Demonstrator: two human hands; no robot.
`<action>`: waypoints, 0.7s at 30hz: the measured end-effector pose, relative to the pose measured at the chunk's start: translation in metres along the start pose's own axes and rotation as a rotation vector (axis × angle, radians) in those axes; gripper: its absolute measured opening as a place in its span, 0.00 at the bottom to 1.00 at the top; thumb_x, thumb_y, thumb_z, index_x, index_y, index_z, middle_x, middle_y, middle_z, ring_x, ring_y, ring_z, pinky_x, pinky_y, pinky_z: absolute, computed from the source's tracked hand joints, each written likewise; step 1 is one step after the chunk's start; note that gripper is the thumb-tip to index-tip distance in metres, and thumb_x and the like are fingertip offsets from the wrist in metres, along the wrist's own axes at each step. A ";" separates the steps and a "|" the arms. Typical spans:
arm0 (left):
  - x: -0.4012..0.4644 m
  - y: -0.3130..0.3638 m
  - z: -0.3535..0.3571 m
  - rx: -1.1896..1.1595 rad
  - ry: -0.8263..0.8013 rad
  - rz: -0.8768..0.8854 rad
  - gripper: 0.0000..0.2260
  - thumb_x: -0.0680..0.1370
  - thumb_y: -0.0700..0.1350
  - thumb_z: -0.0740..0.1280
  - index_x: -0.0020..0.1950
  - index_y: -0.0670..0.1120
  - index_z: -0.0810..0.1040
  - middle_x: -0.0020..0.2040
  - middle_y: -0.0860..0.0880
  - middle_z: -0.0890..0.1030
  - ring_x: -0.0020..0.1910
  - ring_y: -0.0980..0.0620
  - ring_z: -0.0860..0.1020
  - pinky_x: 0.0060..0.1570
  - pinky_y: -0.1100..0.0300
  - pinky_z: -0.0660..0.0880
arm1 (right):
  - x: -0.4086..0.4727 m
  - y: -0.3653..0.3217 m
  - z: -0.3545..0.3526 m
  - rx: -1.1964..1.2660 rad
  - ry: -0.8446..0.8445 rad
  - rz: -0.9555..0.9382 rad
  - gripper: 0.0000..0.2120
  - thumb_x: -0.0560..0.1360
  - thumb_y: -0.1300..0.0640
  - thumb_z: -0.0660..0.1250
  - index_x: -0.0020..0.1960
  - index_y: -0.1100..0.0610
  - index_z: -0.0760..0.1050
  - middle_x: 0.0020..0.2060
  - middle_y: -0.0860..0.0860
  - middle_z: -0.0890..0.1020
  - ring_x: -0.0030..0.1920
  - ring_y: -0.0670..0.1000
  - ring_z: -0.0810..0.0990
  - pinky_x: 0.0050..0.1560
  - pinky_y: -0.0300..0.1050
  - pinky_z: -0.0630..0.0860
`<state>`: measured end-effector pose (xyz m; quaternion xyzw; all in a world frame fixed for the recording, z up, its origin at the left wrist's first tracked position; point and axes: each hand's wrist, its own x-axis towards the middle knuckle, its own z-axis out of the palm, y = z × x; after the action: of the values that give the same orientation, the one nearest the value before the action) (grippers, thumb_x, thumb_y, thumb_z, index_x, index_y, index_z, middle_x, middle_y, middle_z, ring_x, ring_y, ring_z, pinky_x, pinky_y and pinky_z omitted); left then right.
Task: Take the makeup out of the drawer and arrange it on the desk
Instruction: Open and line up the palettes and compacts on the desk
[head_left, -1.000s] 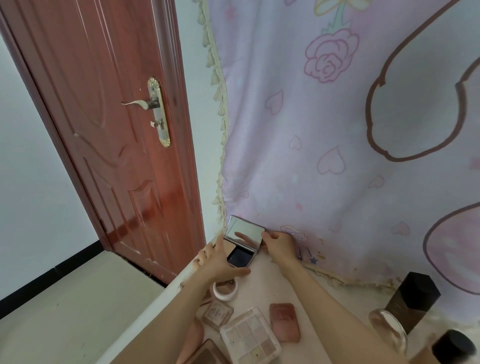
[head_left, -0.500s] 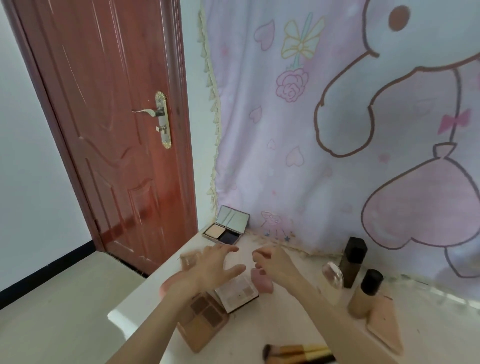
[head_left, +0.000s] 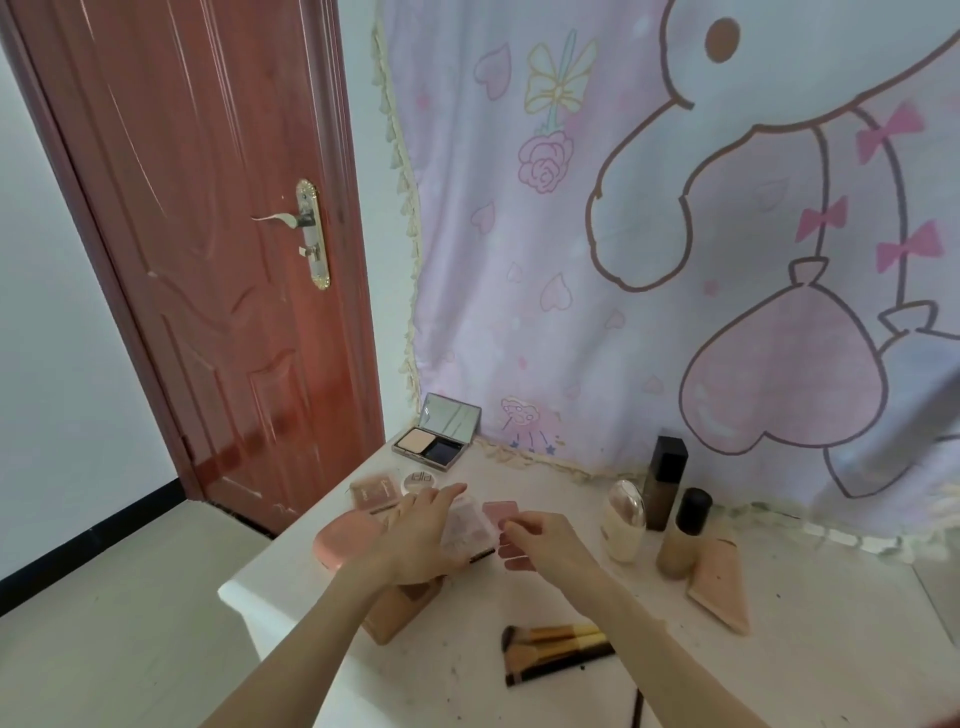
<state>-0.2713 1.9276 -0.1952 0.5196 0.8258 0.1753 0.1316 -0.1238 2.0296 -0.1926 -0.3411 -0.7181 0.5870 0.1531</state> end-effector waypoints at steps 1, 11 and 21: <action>0.000 0.003 -0.004 -0.064 0.031 0.032 0.38 0.70 0.51 0.71 0.74 0.51 0.54 0.67 0.47 0.65 0.66 0.48 0.63 0.66 0.53 0.62 | 0.000 0.001 -0.002 0.073 0.003 0.015 0.09 0.78 0.60 0.61 0.48 0.59 0.79 0.41 0.55 0.82 0.39 0.50 0.80 0.39 0.37 0.79; -0.010 0.041 -0.038 -0.527 0.078 0.233 0.36 0.70 0.40 0.73 0.70 0.59 0.58 0.65 0.55 0.67 0.64 0.61 0.67 0.64 0.65 0.64 | -0.004 -0.018 -0.017 0.683 -0.256 0.056 0.20 0.69 0.43 0.66 0.47 0.59 0.84 0.49 0.62 0.83 0.51 0.57 0.83 0.51 0.47 0.79; -0.005 0.049 -0.041 -0.461 0.084 0.352 0.39 0.70 0.43 0.74 0.68 0.67 0.52 0.66 0.58 0.64 0.66 0.67 0.62 0.61 0.76 0.60 | -0.010 -0.026 -0.026 0.755 -0.406 0.018 0.17 0.74 0.45 0.65 0.54 0.55 0.82 0.51 0.59 0.83 0.51 0.54 0.82 0.59 0.48 0.76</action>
<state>-0.2456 1.9368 -0.1370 0.6037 0.6659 0.3998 0.1797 -0.1090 2.0399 -0.1591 -0.1447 -0.4655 0.8652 0.1175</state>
